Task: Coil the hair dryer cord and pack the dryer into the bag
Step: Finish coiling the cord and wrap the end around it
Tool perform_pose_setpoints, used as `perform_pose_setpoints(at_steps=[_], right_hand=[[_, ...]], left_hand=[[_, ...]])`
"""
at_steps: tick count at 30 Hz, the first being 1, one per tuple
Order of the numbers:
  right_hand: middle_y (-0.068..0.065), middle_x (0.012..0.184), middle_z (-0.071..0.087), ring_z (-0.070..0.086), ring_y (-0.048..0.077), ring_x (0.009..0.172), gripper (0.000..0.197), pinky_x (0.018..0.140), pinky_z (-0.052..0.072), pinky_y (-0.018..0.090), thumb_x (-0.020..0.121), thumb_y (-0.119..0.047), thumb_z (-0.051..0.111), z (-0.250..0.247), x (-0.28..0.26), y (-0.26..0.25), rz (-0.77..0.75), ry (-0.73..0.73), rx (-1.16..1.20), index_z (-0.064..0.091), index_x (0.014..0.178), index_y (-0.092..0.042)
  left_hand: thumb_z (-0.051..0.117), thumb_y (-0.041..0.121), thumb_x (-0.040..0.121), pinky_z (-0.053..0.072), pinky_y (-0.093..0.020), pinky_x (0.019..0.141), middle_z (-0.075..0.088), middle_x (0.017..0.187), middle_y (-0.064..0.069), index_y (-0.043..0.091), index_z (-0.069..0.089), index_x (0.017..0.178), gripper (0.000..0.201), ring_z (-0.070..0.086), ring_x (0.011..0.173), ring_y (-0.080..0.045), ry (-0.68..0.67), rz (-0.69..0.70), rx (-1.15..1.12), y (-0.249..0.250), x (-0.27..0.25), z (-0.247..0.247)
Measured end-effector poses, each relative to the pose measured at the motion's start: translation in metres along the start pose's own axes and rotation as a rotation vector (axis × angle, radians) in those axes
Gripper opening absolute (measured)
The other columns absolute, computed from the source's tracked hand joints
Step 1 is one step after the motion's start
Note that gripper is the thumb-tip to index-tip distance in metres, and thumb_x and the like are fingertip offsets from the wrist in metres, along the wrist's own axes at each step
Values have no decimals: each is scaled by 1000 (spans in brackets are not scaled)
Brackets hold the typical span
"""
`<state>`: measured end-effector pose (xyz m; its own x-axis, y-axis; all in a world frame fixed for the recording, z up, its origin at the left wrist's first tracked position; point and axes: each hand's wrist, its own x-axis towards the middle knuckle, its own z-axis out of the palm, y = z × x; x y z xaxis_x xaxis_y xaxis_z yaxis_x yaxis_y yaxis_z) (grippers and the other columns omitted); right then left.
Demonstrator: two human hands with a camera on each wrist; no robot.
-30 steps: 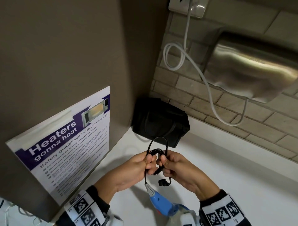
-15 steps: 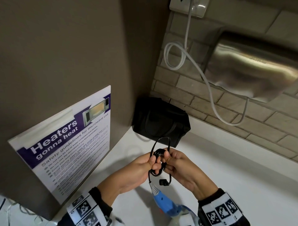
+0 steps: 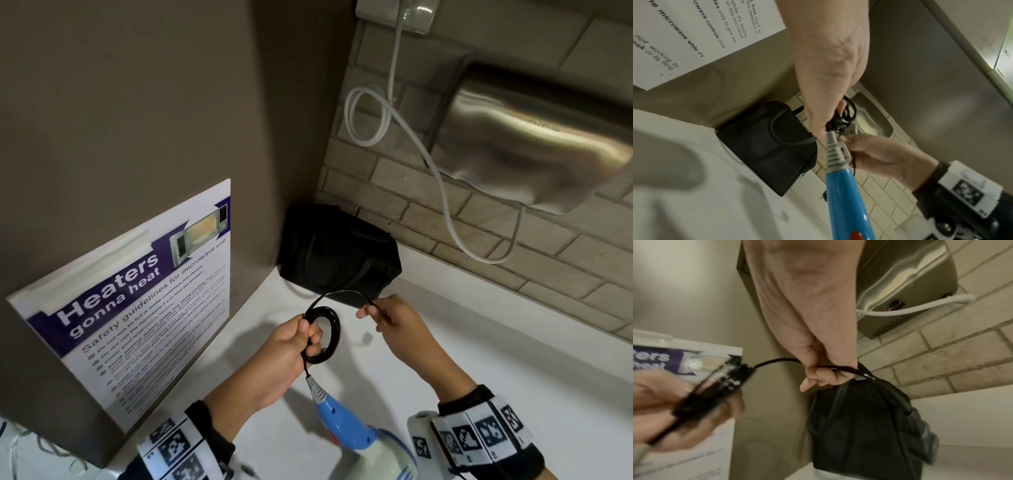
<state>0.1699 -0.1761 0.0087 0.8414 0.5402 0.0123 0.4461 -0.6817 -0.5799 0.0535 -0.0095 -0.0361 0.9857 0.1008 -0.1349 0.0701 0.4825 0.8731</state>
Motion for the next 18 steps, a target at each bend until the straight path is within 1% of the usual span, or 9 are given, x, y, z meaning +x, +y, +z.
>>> perform_pose_setpoints(at_steps=[3,5,7,8,10,12,14,16,18], right_hand=[[1,95,49,51,15,83,35,68,37,14,100,-25,44,5,7,27,79,-53,-141,70,77,-28],[-5,94,48,48,20,96,37,80,38,24,98,-26,45,13,11,43,133,-67,-330,66,69,-38],[-7,91,48,47,20,95,32,77,34,23,96,-22,47,17,11,55,154,-36,-412,70,77,-34],[-5,88,49,49,18,87,29,70,32,19,95,-19,48,19,11,61,149,-11,-382,71,80,-29],[-2,80,50,49,17,67,27,57,31,19,94,-12,48,19,9,70,185,42,-289,66,77,-24],[-2,71,55,52,20,64,27,56,34,26,95,-11,46,19,8,76,243,91,-216,59,74,-22],[-3,65,57,54,22,64,30,62,43,31,98,-15,43,16,9,74,284,124,-27,61,74,-16],[4,73,62,58,22,65,34,73,53,35,100,-16,40,12,7,63,346,151,326,62,76,-11],[9,79,64,62,21,68,34,81,56,34,102,-17,37,7,4,47,371,115,647,62,82,-6]], left_hand=[[23,16,104,34,-21,67,37,71,2,13,37,75,32,34,56,-7,4,7,12,1,0,2],[22,15,104,33,-21,66,37,71,1,13,37,75,32,33,55,-7,11,3,19,1,-1,5],[22,15,104,32,-21,64,37,70,1,13,38,75,33,32,55,-7,14,2,38,2,-2,6],[21,14,104,31,-21,64,37,70,1,13,38,75,33,32,56,-8,16,3,51,3,-3,7],[21,14,104,29,-22,64,35,70,1,14,37,75,33,31,56,-8,18,7,72,5,-4,7],[20,14,104,28,-22,63,33,71,1,14,35,74,33,30,56,-8,17,5,93,8,-4,6],[20,14,104,28,-20,61,32,71,0,15,34,74,33,29,56,-8,23,-4,108,8,-3,4],[20,15,104,30,-18,61,32,71,0,14,35,74,33,29,56,-8,25,-19,113,8,-2,3],[21,15,104,31,-18,60,33,72,0,14,36,75,32,30,56,-8,16,-33,117,9,-2,5]])
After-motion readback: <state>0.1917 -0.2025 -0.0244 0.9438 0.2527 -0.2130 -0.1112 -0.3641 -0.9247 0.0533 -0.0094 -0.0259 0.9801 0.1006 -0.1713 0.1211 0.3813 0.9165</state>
